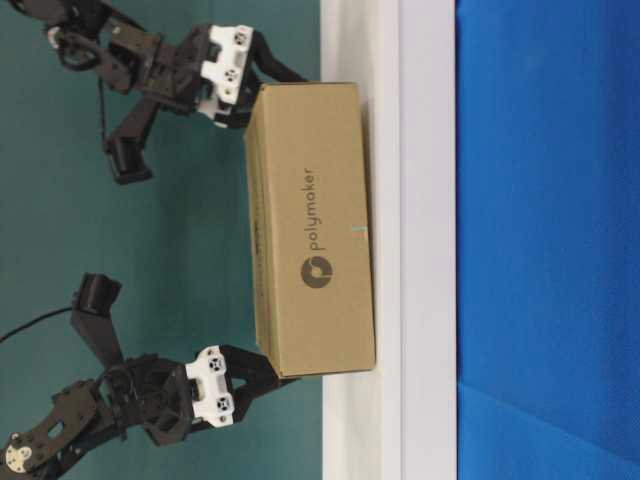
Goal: Place the cardboard box on the stand after clamping it between your arms.
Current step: 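Lower the box onto the stand surface with both grippers, then release the box and pull both grippers outward away from it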
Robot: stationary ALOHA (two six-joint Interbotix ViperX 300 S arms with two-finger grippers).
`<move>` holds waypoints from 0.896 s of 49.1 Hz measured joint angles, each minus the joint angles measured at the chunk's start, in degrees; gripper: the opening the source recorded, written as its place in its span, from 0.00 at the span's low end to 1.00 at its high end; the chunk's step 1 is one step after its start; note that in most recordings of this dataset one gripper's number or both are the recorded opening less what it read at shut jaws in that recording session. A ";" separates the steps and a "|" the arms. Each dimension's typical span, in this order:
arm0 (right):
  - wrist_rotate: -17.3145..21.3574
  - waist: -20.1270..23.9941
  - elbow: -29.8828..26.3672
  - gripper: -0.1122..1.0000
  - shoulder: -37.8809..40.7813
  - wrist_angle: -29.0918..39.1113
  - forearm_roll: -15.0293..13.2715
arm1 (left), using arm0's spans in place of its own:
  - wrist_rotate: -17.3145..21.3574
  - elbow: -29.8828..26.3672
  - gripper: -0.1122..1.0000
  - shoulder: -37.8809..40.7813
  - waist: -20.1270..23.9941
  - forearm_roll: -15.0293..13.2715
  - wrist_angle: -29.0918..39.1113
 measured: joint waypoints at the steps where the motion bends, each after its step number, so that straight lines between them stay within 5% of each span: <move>1: -0.09 0.00 0.09 0.99 0.09 -0.18 0.00 | 0.00 -0.09 0.86 0.00 0.09 0.09 0.00; 44: -0.88 -2.46 4.92 0.99 -0.53 -2.90 3.96 | -0.18 5.71 0.86 -3.78 1.14 -0.18 -2.46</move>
